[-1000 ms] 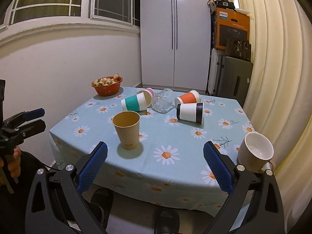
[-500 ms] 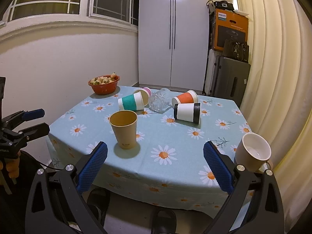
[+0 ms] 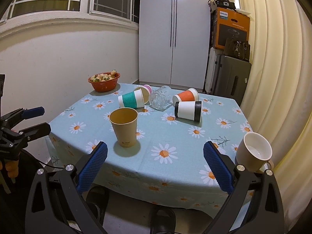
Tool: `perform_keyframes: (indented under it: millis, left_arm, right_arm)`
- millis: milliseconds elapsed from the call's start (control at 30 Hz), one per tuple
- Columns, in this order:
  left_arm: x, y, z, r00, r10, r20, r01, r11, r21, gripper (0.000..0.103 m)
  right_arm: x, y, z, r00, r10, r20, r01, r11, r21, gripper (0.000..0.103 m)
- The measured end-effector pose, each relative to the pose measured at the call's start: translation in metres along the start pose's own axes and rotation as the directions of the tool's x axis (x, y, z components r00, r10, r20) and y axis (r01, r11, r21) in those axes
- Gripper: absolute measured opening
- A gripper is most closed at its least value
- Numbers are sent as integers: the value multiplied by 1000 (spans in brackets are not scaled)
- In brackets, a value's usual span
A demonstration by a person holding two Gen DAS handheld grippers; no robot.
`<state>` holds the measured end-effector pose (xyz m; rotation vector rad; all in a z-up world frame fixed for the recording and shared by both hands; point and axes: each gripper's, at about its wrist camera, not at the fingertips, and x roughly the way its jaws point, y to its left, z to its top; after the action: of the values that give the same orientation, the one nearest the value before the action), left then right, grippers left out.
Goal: Flip cup upright
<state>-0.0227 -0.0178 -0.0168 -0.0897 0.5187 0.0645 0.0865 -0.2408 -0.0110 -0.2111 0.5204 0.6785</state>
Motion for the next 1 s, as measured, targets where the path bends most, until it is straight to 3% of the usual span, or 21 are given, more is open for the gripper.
perform_keyframes:
  millis: [1000]
  left_arm:
    - [0,0,-1,1000,-3,-5,3,1000,5,96]
  right_arm:
    - [0,-5,-5,1000,-4,1,4,1000,-6,98]
